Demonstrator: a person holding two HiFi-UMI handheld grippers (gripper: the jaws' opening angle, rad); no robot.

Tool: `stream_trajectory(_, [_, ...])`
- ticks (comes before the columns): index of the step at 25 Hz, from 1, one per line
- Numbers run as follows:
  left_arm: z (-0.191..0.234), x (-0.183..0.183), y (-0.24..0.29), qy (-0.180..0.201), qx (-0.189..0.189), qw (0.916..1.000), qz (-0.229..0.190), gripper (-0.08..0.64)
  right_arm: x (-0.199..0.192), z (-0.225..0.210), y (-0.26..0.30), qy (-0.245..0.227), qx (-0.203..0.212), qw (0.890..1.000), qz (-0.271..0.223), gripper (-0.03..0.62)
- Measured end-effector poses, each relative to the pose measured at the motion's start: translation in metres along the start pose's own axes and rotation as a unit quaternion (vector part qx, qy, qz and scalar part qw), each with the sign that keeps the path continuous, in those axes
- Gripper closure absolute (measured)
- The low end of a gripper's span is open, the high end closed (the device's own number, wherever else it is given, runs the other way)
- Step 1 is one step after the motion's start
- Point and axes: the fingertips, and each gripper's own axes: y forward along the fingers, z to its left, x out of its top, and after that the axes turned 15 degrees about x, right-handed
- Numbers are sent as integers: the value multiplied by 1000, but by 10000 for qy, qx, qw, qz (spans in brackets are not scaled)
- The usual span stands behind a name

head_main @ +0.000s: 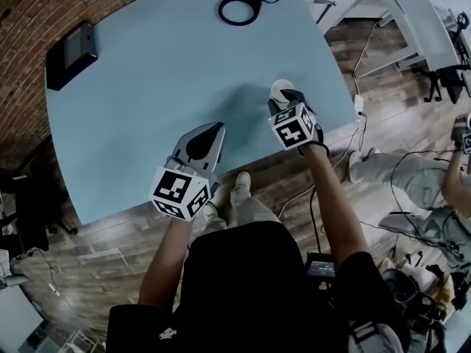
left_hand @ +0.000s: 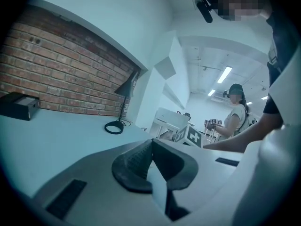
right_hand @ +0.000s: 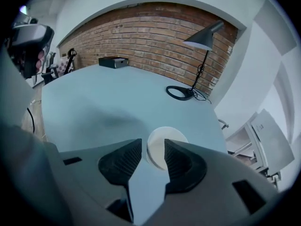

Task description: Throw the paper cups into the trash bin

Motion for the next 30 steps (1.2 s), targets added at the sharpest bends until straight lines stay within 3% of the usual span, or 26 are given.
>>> stream_trajectory(7, [5,1,0,-121,59,9999,-3,551,-7,5,8,-43,75,9998,187,464])
stream_trajectory(13, [5,-4,-1,-188,133,9997,66,551,-11,-2,5,7,-21,9998,177,561])
stream_trajectory(21, [9,-6,-8,-96,271,9995,99,551,-10,2,4,-168,-97,9997,174,569])
stream_trajectory(30, [10,-2,-9,-3,383,9993,31,551,6,4,-22,-78,-146,9995,-269,571])
